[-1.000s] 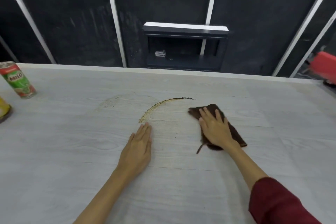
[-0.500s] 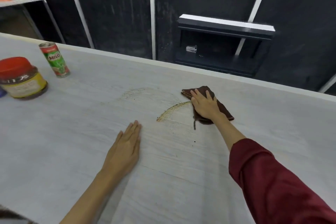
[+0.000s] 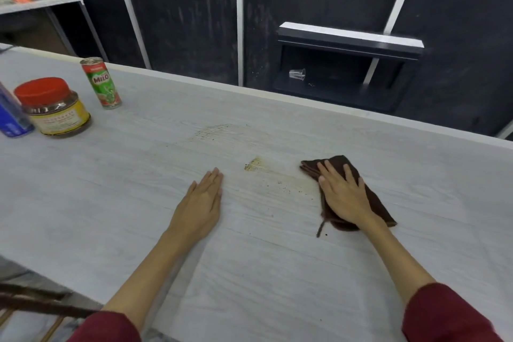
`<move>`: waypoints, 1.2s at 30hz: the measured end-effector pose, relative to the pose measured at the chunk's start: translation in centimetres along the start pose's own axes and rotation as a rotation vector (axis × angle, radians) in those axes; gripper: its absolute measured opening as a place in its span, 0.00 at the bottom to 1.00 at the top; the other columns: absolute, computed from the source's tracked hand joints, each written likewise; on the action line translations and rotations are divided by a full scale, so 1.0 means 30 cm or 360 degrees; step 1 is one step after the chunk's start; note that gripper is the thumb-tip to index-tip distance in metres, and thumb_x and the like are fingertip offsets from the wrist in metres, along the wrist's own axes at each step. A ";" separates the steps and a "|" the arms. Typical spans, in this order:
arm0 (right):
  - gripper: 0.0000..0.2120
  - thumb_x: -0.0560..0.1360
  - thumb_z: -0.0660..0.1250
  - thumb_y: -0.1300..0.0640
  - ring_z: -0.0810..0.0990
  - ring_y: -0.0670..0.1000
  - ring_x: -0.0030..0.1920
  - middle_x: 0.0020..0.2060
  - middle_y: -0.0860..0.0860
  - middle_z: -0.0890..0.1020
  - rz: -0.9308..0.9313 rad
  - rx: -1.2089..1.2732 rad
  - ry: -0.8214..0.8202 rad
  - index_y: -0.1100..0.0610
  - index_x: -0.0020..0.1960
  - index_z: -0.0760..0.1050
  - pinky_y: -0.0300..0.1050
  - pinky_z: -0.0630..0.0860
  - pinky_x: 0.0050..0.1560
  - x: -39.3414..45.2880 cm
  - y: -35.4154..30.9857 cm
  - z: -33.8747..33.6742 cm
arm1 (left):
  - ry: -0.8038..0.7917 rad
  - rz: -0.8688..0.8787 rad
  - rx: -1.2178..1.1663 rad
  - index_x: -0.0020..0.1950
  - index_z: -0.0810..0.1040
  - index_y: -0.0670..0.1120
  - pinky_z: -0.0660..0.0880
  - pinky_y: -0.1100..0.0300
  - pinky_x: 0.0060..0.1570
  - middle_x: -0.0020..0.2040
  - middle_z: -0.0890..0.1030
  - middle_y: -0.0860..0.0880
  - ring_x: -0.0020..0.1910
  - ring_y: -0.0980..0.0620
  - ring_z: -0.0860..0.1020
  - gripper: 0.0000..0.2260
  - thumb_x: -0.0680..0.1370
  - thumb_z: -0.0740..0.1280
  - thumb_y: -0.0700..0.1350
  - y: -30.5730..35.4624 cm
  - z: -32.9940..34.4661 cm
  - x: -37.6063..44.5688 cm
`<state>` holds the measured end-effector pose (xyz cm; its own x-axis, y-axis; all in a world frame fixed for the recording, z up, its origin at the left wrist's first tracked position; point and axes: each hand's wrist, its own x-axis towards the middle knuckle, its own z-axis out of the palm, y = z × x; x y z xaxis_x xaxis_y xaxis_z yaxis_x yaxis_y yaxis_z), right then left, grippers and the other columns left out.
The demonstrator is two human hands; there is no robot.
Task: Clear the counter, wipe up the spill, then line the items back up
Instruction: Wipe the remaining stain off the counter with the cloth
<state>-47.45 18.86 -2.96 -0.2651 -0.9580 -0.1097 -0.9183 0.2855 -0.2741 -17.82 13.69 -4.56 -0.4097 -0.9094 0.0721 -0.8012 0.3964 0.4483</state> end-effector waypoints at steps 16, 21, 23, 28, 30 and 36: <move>0.22 0.81 0.42 0.45 0.44 0.50 0.77 0.76 0.39 0.49 -0.0177 -0.0112 -0.0261 0.39 0.74 0.46 0.61 0.46 0.73 -0.074 -0.235 0.018 | -0.0184 0.0277 -0.0030 0.76 0.51 0.47 0.41 0.63 0.72 0.77 0.50 0.53 0.75 0.60 0.47 0.21 0.82 0.47 0.47 -0.191 -0.146 -0.051; 0.20 0.81 0.44 0.46 0.45 0.50 0.77 0.76 0.39 0.49 0.0144 -0.0035 -0.0163 0.34 0.71 0.46 0.61 0.49 0.74 -0.166 -0.035 -0.022 | -0.0243 0.0405 -0.0051 0.76 0.51 0.47 0.42 0.61 0.73 0.77 0.50 0.53 0.76 0.59 0.47 0.21 0.82 0.46 0.47 -0.191 -0.135 -0.049; 0.20 0.81 0.45 0.46 0.45 0.51 0.77 0.76 0.40 0.51 0.0232 0.0030 -0.0019 0.35 0.70 0.45 0.60 0.46 0.74 -0.241 -0.032 0.020 | -0.0260 0.0430 -0.0056 0.76 0.50 0.47 0.42 0.61 0.73 0.77 0.50 0.52 0.76 0.59 0.47 0.21 0.82 0.46 0.47 -0.184 -0.123 -0.052; 0.23 0.80 0.45 0.44 0.43 0.55 0.77 0.76 0.43 0.48 0.0382 0.0061 0.0100 0.42 0.75 0.47 0.59 0.42 0.74 -0.300 -0.233 0.106 | -0.0264 0.0437 -0.0044 0.76 0.50 0.46 0.43 0.58 0.75 0.77 0.50 0.51 0.76 0.57 0.48 0.21 0.82 0.46 0.45 -0.186 -0.108 -0.061; 0.24 0.81 0.45 0.44 0.42 0.57 0.76 0.77 0.45 0.48 0.0369 0.0063 0.0115 0.45 0.76 0.47 0.60 0.42 0.73 -0.294 -0.347 0.145 | -0.0277 0.0446 -0.0069 0.76 0.50 0.46 0.43 0.57 0.75 0.77 0.51 0.51 0.76 0.57 0.48 0.21 0.82 0.46 0.45 -0.186 -0.107 -0.056; 0.27 0.79 0.45 0.41 0.43 0.54 0.77 0.76 0.44 0.50 0.0097 0.0076 0.0067 0.48 0.76 0.48 0.56 0.43 0.74 -0.354 -0.552 0.207 | -0.0298 0.0537 -0.0115 0.76 0.51 0.46 0.44 0.57 0.75 0.77 0.51 0.52 0.76 0.57 0.48 0.21 0.82 0.46 0.46 -0.166 -0.106 -0.057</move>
<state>-27.61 24.47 -3.18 -0.3329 -0.9389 -0.0876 -0.8853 0.3432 -0.3137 -11.75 12.87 -4.08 -0.7226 -0.6882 0.0650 -0.5781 0.6531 0.4891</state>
